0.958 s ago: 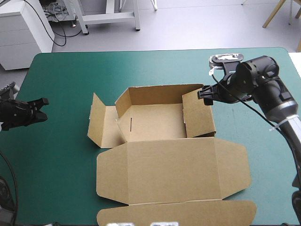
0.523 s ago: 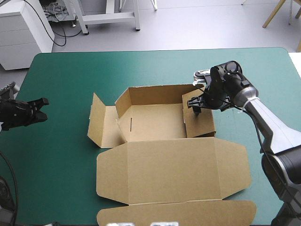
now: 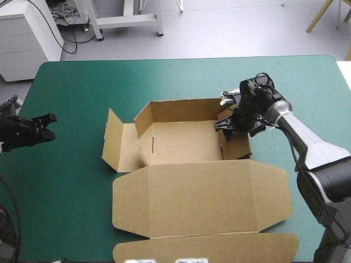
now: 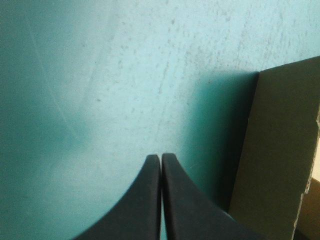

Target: Fold the box

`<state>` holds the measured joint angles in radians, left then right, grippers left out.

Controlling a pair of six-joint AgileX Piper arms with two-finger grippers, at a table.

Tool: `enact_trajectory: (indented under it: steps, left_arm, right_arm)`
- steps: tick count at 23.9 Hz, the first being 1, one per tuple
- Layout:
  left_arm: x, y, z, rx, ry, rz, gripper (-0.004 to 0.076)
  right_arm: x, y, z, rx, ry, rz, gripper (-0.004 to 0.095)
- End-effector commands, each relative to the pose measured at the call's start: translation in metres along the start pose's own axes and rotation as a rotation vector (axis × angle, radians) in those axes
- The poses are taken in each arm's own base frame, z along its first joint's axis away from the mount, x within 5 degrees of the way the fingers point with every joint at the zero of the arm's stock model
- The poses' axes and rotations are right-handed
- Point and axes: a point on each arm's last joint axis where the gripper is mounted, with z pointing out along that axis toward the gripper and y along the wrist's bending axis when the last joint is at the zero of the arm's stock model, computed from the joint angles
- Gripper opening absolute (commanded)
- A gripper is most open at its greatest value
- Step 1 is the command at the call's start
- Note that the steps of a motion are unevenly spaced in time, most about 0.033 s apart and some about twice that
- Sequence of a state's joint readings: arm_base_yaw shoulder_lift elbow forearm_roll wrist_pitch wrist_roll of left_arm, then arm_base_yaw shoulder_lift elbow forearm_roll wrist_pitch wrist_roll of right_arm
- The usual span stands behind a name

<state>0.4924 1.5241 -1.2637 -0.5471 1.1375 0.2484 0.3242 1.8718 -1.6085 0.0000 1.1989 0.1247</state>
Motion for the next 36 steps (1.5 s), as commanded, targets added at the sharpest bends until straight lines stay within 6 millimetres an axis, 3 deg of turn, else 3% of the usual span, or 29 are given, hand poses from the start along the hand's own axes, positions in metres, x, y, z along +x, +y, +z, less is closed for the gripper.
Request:
enact_trajectory:
  steps: [1,2,3,7,9,12,13,17,20,24,28,30,32,33,36]
  left_arm:
    - [-0.003,-0.012,-0.018,0.035,-0.082,0.002,-0.0010]
    - [-0.003,-0.012,-0.018,0.035,-0.082,0.002,-0.0010]
    - [-0.003,-0.012,-0.018,0.035,-0.082,0.002,-0.0010]
    - [-0.003,-0.012,-0.018,0.035,-0.082,0.002,-0.0010]
    - [-0.002,-0.011,-0.018,0.034,-0.077,0.003,-0.0010]
    - [-0.002,-0.011,-0.018,0.031,-0.076,0.044,-0.0010]
    - [-0.002,-0.011,-0.018,0.030,-0.078,0.052,-0.0010]
    - [-0.002,-0.011,-0.018,0.028,-0.078,0.098,-0.0010]
    - [-0.002,-0.013,-0.018,0.050,-0.075,0.131,-0.0010]
    - [0.000,-0.015,-0.018,0.069,-0.058,0.151,-0.0010]
    - [0.000,-0.015,-0.018,0.069,-0.055,0.150,-0.0008]
    - [0.002,-0.015,-0.018,0.074,-0.040,0.151,0.0027]
    - [0.004,-0.016,-0.018,0.074,-0.017,0.156,0.0162]
    - [0.004,-0.016,-0.018,0.075,-0.014,0.160,0.0312]
    - [0.003,-0.017,-0.018,0.079,-0.019,0.120,0.0567]
  right_arm:
    - [0.001,0.000,-0.027,-0.001,-0.072,-0.014,0.0358]
    - [0.001,0.000,-0.027,-0.001,-0.072,-0.017,0.0120]
    - [0.001,0.000,-0.027,-0.001,-0.072,-0.021,-0.0021]
    - [0.001,-0.001,-0.029,-0.001,-0.077,-0.023,-0.0019]
    - [0.003,-0.001,-0.042,-0.004,-0.110,-0.040,-0.0019]
    - [0.010,-0.005,-0.079,0.012,-0.214,-0.050,-0.0019]
    - [0.013,-0.007,-0.097,0.024,-0.267,-0.055,-0.0019]
    - [0.052,-0.015,-0.208,0.042,-0.641,-0.088,-0.0019]
    - [0.079,-0.018,-0.251,0.035,-0.772,-0.087,-0.0019]
    - [0.106,-0.022,-0.278,0.032,-0.856,-0.090,-0.0019]
    - [0.113,-0.022,-0.286,0.030,-0.895,-0.089,-0.0019]
    - [0.110,-0.022,-0.285,0.030,-0.894,-0.089,-0.0019]
    - [0.106,-0.021,-0.281,0.020,-0.882,-0.095,-0.0019]
    - [0.103,-0.019,-0.278,0.006,-0.875,-0.098,-0.0019]
    - [0.098,-0.016,-0.275,-0.020,-0.871,-0.098,-0.0019]
